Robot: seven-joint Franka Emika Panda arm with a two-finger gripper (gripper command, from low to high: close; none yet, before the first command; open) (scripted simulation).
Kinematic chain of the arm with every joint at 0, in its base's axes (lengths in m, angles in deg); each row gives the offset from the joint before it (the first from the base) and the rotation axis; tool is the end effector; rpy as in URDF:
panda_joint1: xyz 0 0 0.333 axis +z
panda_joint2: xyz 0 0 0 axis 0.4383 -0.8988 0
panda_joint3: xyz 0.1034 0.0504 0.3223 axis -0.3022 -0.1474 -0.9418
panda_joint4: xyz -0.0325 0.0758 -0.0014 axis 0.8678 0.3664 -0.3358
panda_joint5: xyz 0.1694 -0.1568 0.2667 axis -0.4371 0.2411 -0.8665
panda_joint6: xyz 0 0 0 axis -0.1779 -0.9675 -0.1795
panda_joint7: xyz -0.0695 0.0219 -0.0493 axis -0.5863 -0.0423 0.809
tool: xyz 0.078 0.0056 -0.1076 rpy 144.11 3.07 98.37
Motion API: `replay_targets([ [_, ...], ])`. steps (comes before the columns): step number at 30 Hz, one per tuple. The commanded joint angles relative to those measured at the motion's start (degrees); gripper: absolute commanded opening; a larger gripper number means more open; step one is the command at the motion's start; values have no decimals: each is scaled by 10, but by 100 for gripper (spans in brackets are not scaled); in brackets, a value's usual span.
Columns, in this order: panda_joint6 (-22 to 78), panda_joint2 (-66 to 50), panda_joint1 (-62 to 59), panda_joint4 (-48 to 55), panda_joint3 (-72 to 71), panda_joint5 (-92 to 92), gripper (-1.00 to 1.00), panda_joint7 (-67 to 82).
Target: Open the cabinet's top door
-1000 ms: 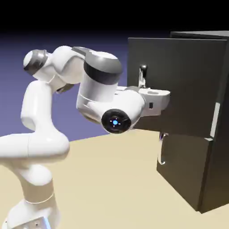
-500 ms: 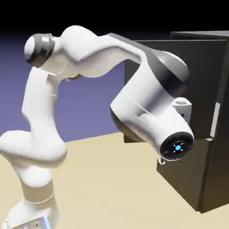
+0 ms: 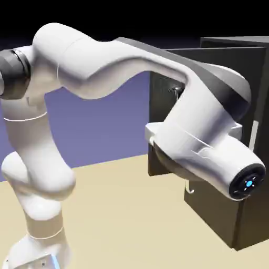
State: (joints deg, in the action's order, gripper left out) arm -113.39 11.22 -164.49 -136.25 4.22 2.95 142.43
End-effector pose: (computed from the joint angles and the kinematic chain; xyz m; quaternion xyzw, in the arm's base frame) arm 0.3065 -0.2632 0.5669 -0.6715 -0.2226 -0.3179 0.6312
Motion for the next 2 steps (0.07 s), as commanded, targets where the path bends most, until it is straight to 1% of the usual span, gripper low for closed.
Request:
replay_targets([
  [1, -9, -19, 20, 5, 12, 10, -100, -8],
  [2, -17, -37, 41, 12, 24, 21, -100, -15],
])
